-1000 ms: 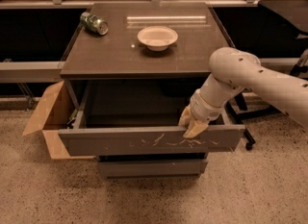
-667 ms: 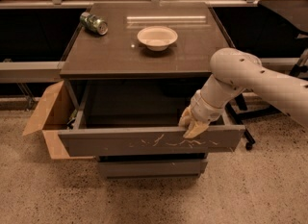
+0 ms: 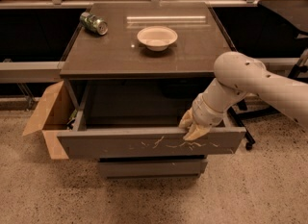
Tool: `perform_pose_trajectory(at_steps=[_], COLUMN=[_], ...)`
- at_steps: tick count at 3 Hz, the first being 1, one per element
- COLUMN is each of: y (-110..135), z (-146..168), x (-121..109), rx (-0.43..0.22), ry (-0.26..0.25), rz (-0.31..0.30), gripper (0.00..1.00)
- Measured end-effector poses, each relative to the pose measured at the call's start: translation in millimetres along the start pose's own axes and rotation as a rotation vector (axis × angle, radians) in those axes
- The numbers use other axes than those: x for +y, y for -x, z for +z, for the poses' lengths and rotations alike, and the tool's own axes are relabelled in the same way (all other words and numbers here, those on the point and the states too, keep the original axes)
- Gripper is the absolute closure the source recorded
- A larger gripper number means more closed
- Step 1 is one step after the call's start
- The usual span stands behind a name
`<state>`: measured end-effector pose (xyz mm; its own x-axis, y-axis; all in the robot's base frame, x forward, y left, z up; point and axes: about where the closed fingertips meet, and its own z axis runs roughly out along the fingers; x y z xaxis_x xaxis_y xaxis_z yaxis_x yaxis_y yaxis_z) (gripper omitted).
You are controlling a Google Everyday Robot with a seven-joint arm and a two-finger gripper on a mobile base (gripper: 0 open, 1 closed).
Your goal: Open top drawer
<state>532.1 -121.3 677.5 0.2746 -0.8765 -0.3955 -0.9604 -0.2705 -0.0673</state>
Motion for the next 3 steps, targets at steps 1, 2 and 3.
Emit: perform_pose_trajectory(at_steps=[1, 2, 3], y=[1.3, 1.3, 1.3], z=[-0.9, -0.8, -0.8], x=[3.5, 3.5, 3.5], rx=[-0.007, -0.007, -0.008], ry=[0.001, 0.001, 0.001], rz=[0.002, 0.002, 0.002], gripper=[1.0, 0.81, 0.51])
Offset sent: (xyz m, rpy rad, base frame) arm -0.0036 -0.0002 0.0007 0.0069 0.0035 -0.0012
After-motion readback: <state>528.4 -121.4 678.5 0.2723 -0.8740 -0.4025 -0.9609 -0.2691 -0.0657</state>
